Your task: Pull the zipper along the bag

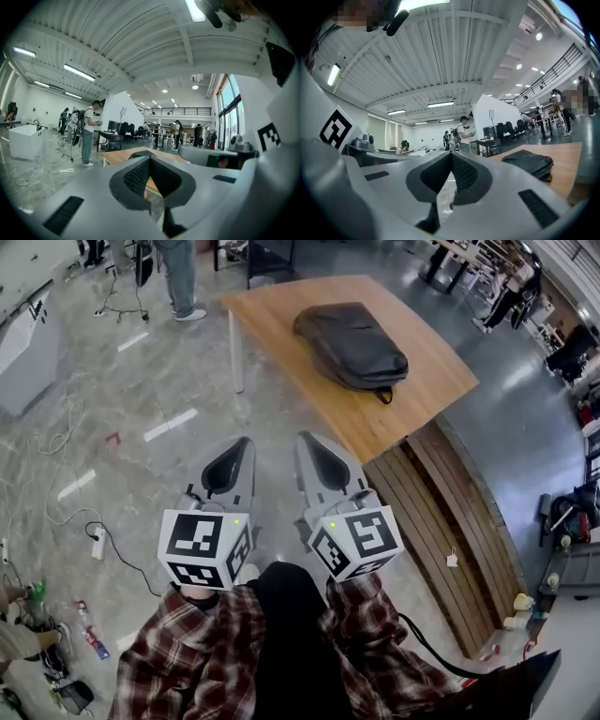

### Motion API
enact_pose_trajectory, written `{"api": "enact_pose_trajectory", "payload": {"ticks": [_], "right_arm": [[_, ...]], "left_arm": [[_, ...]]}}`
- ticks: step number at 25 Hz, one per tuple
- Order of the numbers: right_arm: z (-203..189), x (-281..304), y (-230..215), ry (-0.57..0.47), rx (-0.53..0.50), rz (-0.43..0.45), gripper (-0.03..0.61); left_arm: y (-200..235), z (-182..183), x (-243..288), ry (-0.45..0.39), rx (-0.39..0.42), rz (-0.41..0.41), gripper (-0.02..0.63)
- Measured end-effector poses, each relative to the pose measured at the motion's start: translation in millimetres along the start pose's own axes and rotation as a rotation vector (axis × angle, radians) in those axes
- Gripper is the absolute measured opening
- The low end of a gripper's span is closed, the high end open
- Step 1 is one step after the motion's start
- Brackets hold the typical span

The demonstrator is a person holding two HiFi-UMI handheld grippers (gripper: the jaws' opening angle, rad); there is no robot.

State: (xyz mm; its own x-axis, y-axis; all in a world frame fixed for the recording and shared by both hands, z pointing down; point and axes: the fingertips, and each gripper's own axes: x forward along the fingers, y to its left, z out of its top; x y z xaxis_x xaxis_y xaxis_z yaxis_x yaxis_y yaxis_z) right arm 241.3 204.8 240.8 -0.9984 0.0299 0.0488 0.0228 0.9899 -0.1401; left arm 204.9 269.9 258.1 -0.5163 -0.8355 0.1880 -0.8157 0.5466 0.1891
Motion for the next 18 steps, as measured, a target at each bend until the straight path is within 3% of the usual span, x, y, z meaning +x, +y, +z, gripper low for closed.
{"api": "enact_pose_trajectory", "payload": {"ticks": [10,15,18], "right_arm": [[-50.4,203.8,-12.9,0.065,-0.002,0.066,0.009],[-38.3,322.5,-60.3,0.049,0.015,0.083,0.008],[-16.0,373.7,-104.8,0.032,0.01,0.068,0.009]], "left_arm": [[174.5,-2.9,108.9,0.007,-0.049,0.074,0.011],[245.6,35.2,206.8,0.009,-0.011,0.087,0.011],[265.7,69.3,270.9,0.001,0.014,0.073,0.011]]}}
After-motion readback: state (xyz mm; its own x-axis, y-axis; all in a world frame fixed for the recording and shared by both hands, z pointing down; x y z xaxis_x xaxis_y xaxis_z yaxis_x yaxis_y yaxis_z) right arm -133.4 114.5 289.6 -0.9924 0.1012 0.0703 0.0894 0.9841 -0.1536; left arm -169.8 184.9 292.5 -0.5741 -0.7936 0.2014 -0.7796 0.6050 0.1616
